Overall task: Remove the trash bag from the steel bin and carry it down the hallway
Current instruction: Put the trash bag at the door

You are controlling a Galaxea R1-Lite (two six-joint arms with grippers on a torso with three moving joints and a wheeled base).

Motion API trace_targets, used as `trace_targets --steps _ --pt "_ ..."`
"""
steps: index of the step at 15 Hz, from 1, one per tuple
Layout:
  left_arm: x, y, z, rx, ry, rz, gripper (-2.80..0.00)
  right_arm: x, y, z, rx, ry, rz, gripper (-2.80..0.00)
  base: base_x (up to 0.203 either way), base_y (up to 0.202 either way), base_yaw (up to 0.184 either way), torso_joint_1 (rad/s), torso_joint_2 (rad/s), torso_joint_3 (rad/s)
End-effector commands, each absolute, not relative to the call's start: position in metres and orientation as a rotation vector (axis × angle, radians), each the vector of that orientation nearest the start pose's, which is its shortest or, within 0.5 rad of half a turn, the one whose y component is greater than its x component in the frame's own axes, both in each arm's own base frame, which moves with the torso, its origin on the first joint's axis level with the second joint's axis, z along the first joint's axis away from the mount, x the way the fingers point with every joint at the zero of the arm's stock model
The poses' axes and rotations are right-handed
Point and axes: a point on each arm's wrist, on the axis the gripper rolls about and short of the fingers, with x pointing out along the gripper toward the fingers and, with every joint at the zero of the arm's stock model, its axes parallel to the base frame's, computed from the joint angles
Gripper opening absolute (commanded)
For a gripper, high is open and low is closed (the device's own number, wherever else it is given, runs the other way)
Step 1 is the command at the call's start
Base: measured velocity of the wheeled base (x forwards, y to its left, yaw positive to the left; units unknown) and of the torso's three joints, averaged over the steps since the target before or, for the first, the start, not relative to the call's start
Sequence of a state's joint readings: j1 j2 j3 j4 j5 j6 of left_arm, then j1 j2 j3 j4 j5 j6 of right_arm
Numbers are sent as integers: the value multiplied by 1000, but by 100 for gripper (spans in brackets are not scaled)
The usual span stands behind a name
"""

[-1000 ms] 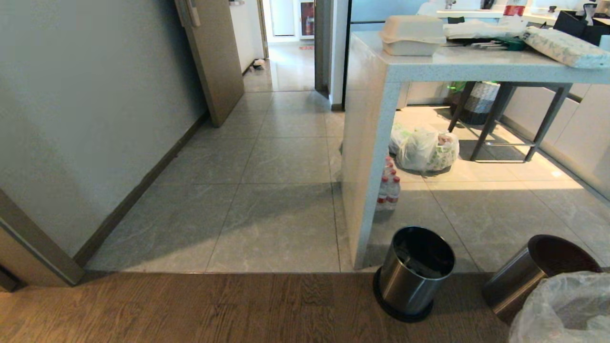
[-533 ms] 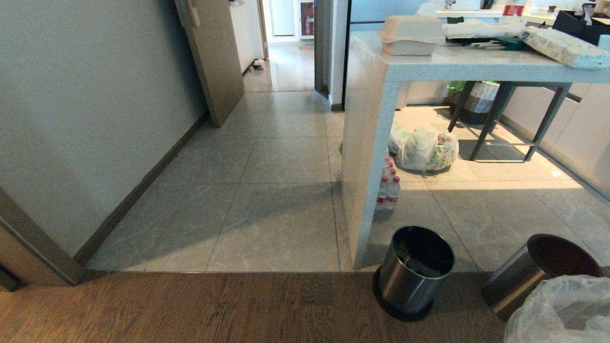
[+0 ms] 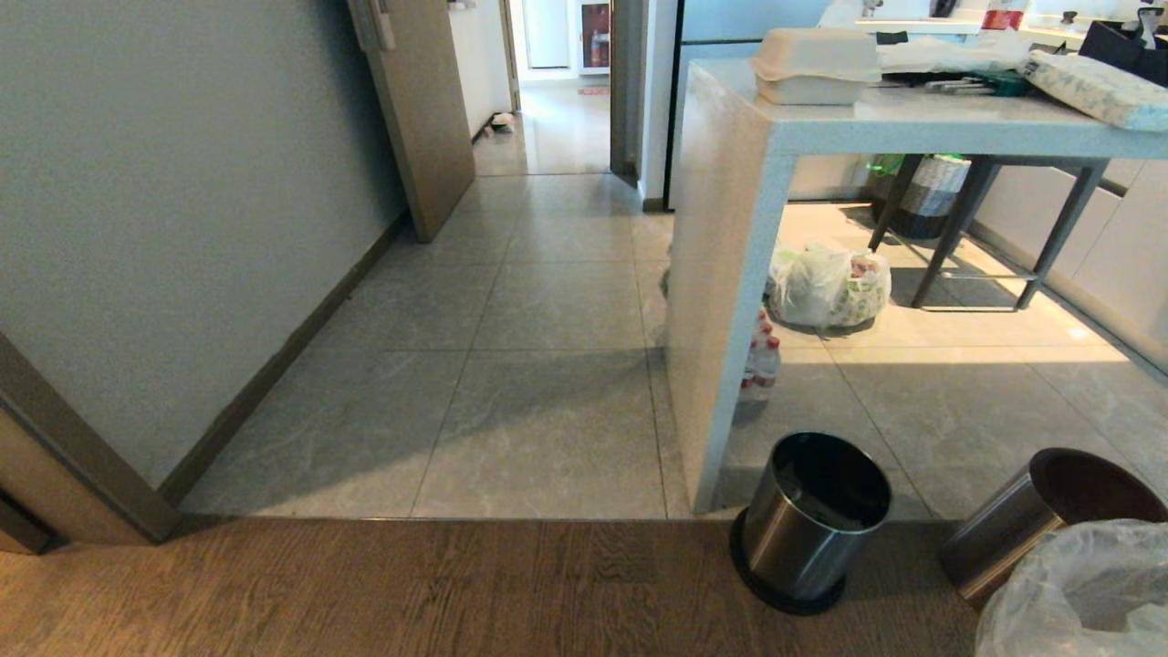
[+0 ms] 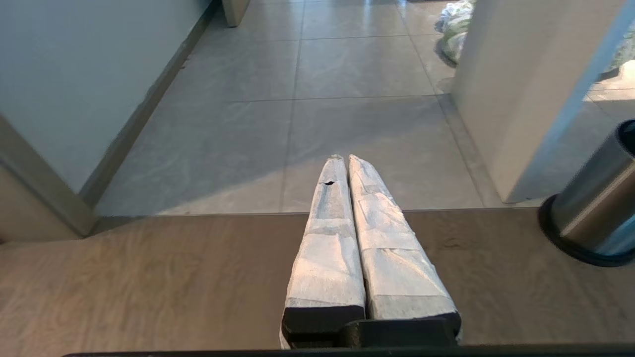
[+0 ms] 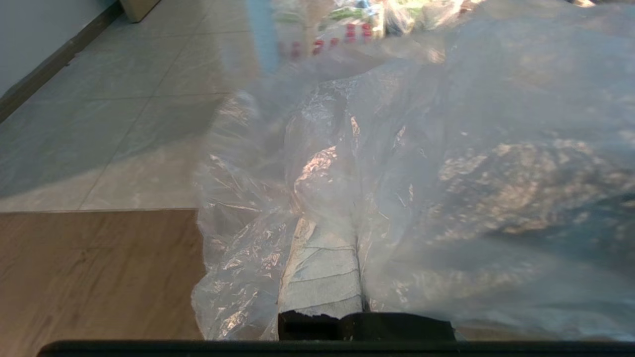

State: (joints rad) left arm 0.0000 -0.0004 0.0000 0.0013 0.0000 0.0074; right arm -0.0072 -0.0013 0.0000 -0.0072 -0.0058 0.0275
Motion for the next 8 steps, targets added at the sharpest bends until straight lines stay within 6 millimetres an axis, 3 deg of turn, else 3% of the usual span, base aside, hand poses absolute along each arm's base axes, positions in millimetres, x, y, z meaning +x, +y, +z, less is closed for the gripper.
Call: trace_targets --steps 1,8 --pt "-23 0 75 8 1 0 -280 -23 0 75 28 -6 -13 -280 0 193 2 5 5 0" --pt "-23 0 75 8 0 0 -280 -23 0 75 25 -6 -12 -280 0 195 -1 0 1 3"
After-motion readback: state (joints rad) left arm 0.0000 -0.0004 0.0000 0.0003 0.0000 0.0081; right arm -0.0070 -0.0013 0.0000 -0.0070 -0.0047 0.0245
